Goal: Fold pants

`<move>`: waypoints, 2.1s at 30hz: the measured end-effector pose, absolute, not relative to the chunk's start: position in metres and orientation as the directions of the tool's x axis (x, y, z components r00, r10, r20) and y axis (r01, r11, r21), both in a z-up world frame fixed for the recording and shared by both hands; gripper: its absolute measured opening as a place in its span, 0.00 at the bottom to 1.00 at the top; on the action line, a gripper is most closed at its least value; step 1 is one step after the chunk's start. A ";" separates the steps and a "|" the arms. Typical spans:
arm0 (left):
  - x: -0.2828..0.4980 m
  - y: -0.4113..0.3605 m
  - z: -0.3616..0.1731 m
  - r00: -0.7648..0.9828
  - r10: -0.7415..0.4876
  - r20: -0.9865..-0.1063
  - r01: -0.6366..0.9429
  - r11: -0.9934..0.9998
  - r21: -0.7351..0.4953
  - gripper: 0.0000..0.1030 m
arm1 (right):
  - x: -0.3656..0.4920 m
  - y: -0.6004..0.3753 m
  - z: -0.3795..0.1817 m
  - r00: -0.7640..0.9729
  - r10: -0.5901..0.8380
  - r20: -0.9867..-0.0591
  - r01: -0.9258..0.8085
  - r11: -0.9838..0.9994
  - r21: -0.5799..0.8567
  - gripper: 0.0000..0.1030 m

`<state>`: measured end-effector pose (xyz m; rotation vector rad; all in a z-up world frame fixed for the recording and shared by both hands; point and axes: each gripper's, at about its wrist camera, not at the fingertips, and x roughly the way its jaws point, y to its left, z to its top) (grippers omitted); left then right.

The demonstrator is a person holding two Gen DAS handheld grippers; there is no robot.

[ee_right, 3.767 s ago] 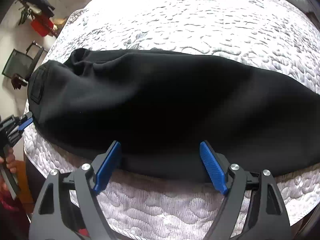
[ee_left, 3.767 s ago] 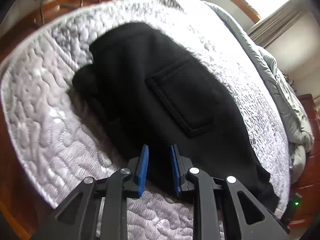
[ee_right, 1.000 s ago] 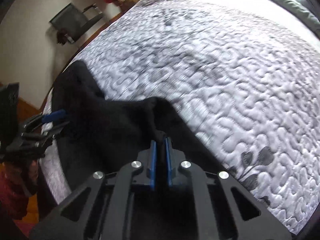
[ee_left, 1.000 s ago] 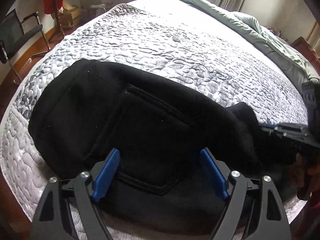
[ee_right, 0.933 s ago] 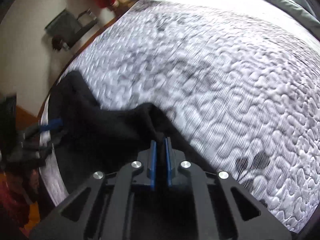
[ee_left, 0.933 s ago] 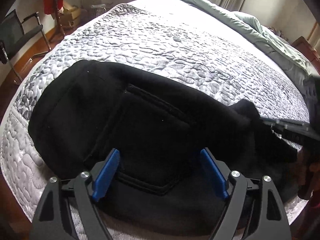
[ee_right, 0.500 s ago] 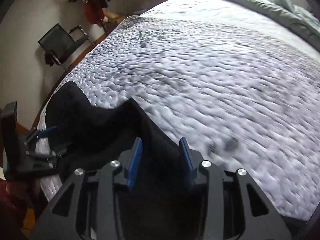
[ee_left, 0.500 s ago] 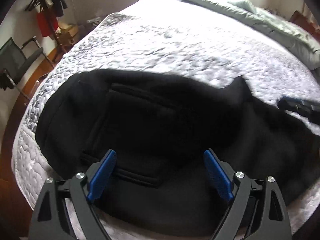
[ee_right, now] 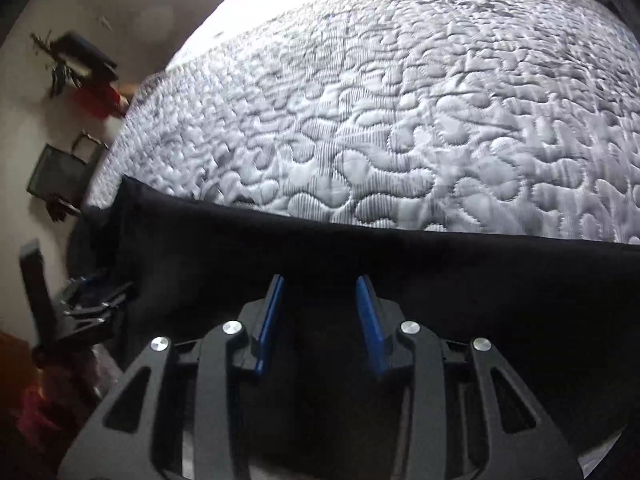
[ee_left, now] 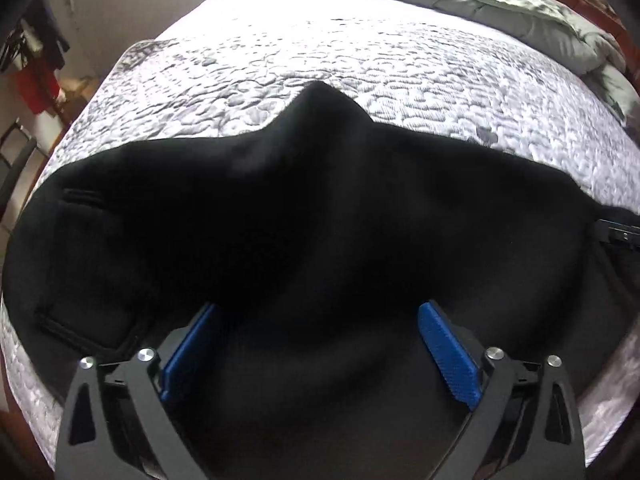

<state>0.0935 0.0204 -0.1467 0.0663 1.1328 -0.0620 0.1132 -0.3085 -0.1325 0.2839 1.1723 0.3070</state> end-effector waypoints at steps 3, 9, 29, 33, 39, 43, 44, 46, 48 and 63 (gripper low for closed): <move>0.085 0.021 -0.136 0.422 -0.053 -0.905 0.067 0.997 -0.027 0.95 | 0.091 -0.338 -0.109 0.405 0.306 -0.861 -0.063 0.949 0.308 0.52; 0.063 -0.014 -0.123 0.419 -0.112 -0.901 0.145 0.988 -0.055 0.96 | 0.030 -0.455 -0.086 0.464 0.172 -0.869 0.205 0.934 0.294 0.53; 0.053 -0.082 -0.143 0.371 -0.097 -0.923 0.209 0.978 -0.019 0.96 | -0.001 -0.611 -0.115 0.469 0.068 -0.881 0.422 0.858 0.291 0.51; 0.052 -0.082 -0.144 0.367 -0.094 -0.925 0.203 0.979 -0.019 0.96 | 0.007 -0.606 -0.111 0.447 0.038 -0.894 0.393 0.889 0.234 0.46; 0.053 -0.082 -0.145 0.357 -0.097 -0.929 0.198 0.980 -0.026 0.96 | 0.014 -0.594 -0.092 0.512 0.088 -0.854 0.279 0.924 0.263 0.48; 0.052 -0.080 -0.145 0.356 -0.104 -0.929 0.196 0.980 -0.034 0.96 | 0.034 -0.592 -0.107 0.451 0.078 -0.889 0.271 0.937 0.220 0.50; 0.052 -0.080 -0.145 0.356 -0.105 -0.928 0.197 0.980 -0.036 0.96 | 0.035 -0.592 -0.112 0.442 0.086 -0.893 0.272 0.936 0.225 0.51; 0.052 -0.080 -0.145 0.354 -0.109 -0.929 0.199 0.979 -0.039 0.96 | 0.040 -0.589 -0.119 0.424 0.122 -0.897 0.251 0.936 0.246 0.35; 0.052 -0.079 -0.146 0.352 -0.110 -0.929 0.199 0.979 -0.041 0.96 | 0.040 -0.580 -0.120 0.414 0.106 -0.904 0.224 0.951 0.214 0.26; 0.053 -0.094 -0.153 0.378 -0.108 -0.920 0.219 0.975 -0.024 0.97 | 0.042 -0.597 -0.128 0.407 0.060 -0.912 0.297 0.935 0.194 0.10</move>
